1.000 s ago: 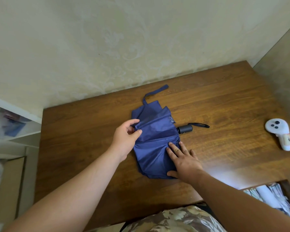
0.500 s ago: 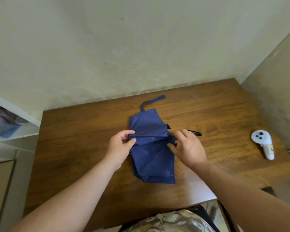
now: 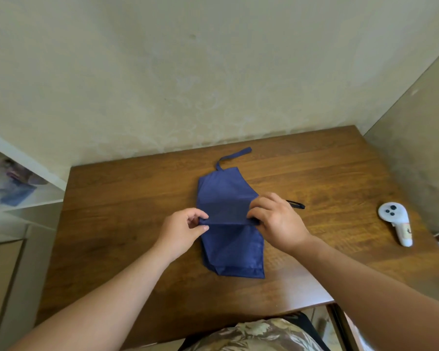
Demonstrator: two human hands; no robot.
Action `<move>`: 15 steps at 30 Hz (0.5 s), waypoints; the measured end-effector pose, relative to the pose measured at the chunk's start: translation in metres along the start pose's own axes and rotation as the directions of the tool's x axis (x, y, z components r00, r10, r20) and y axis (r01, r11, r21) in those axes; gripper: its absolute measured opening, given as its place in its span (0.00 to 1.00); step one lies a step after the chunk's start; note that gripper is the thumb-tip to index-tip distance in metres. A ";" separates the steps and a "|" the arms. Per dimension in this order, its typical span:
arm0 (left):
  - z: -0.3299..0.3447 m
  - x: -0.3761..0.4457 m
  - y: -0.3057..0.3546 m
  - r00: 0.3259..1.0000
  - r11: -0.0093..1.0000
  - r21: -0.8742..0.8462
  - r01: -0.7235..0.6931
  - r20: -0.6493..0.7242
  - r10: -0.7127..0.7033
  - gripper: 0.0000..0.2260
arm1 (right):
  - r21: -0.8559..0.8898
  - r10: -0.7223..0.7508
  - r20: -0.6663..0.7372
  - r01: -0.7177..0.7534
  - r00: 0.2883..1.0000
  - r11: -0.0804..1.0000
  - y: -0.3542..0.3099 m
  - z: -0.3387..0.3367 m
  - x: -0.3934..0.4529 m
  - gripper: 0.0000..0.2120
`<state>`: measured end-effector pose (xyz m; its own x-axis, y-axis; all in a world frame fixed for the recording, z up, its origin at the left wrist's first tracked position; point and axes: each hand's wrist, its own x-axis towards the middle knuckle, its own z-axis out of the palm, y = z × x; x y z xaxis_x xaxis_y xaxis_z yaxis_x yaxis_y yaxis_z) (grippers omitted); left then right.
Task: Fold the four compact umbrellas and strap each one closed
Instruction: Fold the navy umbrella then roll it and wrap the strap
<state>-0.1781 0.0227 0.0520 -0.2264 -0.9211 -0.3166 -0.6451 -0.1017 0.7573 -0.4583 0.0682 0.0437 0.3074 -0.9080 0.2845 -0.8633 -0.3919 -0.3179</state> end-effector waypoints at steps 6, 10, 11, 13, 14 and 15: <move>0.003 -0.012 -0.016 0.968 0.907 0.340 -0.247 0.122 0.218 0.06 | -0.051 -0.059 0.137 0.066 0.989 0.997 -0.012 0.005 -0.038 0.05; 0.011 -0.017 -0.031 0.906 0.771 0.476 -0.424 0.240 0.349 0.04 | -0.104 -0.021 0.238 0.047 0.971 0.993 -0.015 0.020 -0.062 0.16; 0.014 -0.018 -0.034 0.892 0.740 0.498 -0.452 0.271 0.362 0.05 | -0.118 -0.015 0.259 0.047 0.966 0.992 -0.016 0.024 -0.066 0.17; 0.019 -0.019 -0.037 0.870 0.675 0.549 -0.493 0.319 0.376 0.06 | -0.144 -0.002 0.285 0.045 0.959 0.989 -0.018 0.030 -0.071 0.19; 0.022 -0.018 -0.039 0.860 0.646 0.567 -0.510 0.328 0.391 0.07 | -0.154 0.007 0.297 0.041 0.955 0.987 -0.019 0.033 -0.073 0.19; 0.025 -0.016 -0.040 0.851 0.626 0.576 -0.525 0.325 0.413 0.09 | -0.162 0.016 0.314 0.037 0.949 0.986 -0.020 0.036 -0.073 0.19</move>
<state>-0.1668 0.0511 0.0130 -0.6966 -0.7032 -0.1423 -0.7059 0.6362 0.3114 -0.4492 0.1374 -0.0029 0.4037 -0.9147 -0.0192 -0.9048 -0.3961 -0.1566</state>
